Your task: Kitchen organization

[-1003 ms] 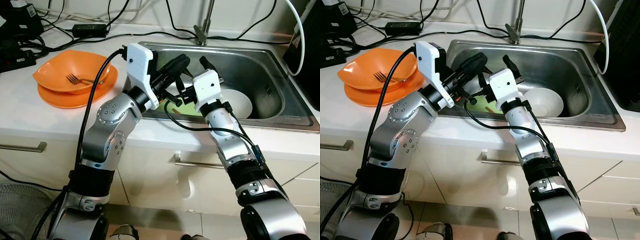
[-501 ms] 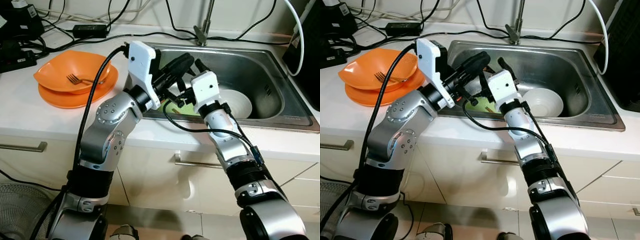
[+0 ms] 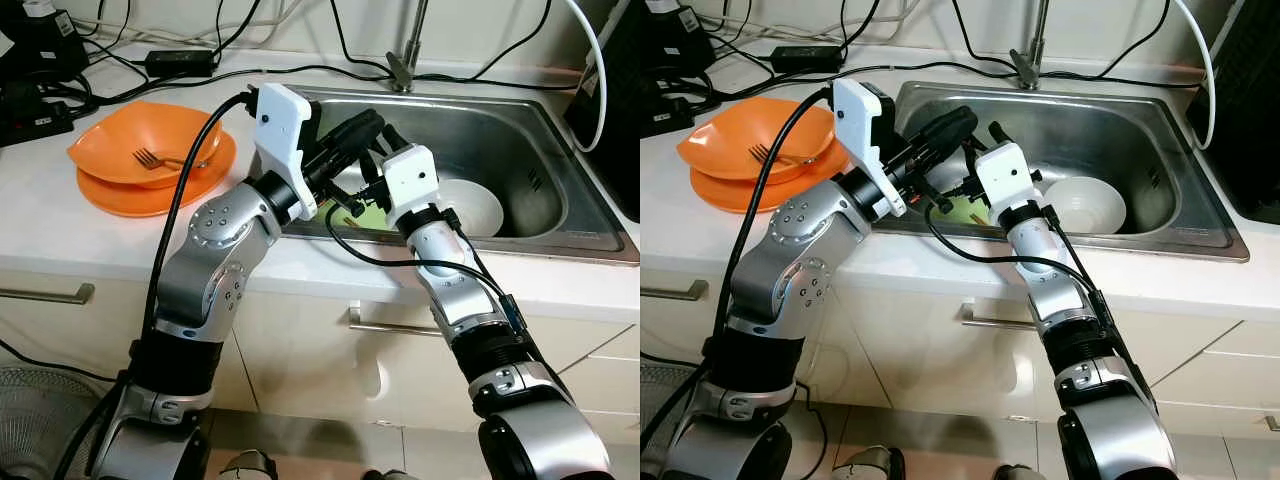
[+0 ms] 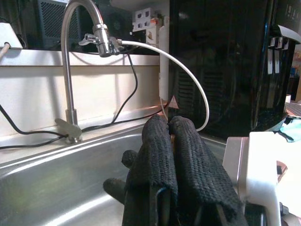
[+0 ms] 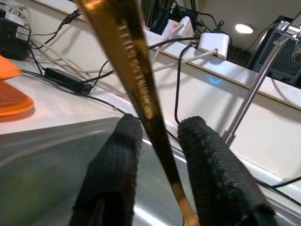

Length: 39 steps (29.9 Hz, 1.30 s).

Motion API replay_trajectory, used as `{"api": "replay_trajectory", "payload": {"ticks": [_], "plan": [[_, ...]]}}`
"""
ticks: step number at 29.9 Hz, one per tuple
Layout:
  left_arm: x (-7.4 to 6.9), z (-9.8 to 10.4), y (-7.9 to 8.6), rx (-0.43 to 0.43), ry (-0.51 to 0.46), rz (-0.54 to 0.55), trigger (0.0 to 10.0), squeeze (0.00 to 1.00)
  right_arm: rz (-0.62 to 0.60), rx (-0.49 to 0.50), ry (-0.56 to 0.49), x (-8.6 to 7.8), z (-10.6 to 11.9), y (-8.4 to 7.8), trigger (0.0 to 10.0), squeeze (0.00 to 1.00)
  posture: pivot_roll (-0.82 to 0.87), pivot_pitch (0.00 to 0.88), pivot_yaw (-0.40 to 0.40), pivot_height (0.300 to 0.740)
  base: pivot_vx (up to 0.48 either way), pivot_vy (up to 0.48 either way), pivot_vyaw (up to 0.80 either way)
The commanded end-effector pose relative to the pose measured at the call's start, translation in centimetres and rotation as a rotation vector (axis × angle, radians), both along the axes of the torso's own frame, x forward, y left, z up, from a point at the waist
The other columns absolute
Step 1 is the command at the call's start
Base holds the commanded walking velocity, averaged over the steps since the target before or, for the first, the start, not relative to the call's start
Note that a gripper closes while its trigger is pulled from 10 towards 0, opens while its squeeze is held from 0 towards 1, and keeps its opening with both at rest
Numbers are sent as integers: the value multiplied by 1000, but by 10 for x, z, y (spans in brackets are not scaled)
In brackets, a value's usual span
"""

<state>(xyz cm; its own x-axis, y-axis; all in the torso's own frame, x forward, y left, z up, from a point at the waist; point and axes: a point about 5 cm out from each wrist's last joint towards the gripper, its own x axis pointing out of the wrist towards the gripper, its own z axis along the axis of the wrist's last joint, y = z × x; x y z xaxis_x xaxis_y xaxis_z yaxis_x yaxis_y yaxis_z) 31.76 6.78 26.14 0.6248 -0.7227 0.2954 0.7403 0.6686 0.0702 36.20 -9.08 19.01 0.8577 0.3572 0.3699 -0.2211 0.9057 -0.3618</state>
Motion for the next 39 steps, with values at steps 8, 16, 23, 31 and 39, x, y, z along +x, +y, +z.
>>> {"api": "replay_trajectory", "payload": {"ticks": [8, 16, 23, 31, 39], "plan": [[0, -1, 2, 29, -7, 15, 10000, 0, 4, 15, 0, -2, 0, -3, 0, 0, 91, 53, 11, 740, 0, 0, 0], [1, 0, 3, 21, -7, 31, 10000, 0, 3, 18, 7, -2, -2, -3, 0, 0, 92, 53, 10, 740, 0, 0, 0], [1, 2, 3, 5, -15, 20, 10000, 0, 3, 17, 8, -2, -2, -3, 0, 0, 91, 53, 9, 740, 0, 0, 0], [1, 2, 3, -19, 5, 16, 10000, 1000, 0, 17, 10, -1, -3, -4, 0, 0, 93, 51, 6, 740, 0, 0, 0], [1, 6, 5, -61, 7, 12, 10000, 1000, -19, 24, 17, 1, -2, -7, 0, 0, 97, 49, 4, 740, 0, 0, 0]]}}
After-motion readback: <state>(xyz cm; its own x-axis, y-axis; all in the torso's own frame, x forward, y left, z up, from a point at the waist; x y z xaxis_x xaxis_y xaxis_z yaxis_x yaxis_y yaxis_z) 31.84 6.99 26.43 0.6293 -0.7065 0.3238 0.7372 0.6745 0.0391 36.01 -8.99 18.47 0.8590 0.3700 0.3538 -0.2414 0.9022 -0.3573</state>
